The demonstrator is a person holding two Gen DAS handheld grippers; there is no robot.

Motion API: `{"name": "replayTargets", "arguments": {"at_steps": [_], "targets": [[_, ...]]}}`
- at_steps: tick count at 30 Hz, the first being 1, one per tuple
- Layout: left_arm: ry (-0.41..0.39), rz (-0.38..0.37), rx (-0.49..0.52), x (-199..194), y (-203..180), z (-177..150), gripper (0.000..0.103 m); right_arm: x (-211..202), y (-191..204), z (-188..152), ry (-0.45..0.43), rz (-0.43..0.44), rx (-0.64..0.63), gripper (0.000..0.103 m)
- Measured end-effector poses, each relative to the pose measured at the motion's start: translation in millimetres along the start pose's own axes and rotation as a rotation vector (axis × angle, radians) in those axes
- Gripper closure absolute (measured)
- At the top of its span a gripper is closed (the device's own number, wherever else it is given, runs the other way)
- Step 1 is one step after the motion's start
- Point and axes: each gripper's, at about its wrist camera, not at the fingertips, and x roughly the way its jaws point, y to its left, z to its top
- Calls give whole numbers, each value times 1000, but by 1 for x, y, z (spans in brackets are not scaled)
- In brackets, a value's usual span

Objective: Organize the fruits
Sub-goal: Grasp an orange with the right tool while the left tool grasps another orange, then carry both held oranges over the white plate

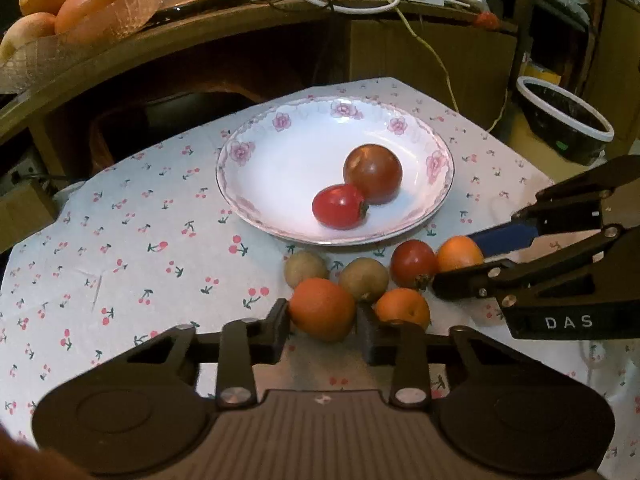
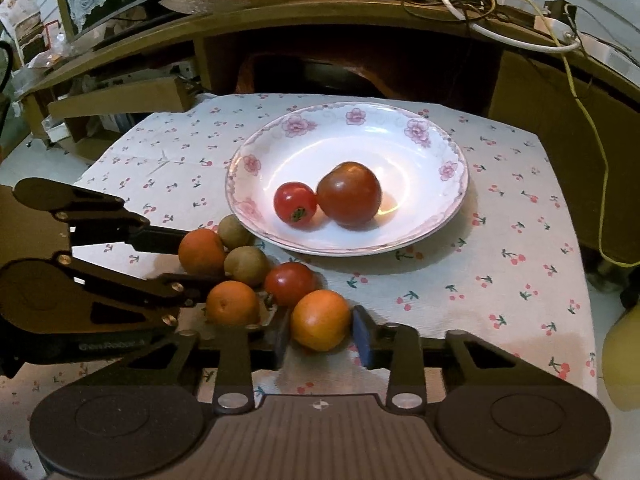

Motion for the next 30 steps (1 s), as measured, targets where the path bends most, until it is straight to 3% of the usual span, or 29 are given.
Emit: {"name": "replayTargets", "arguments": {"at_steps": [12, 21, 30], "targets": [[12, -50, 34, -39, -3, -16, 64, -24, 1, -10, 14, 44, -9, 70], [45, -53, 69, -29, -6, -29, 63, -14, 13, -16, 41, 49, -73, 68], [45, -40, 101, -28, -10, -32, 54, -16, 12, -18, 37, 47, -90, 56]]}}
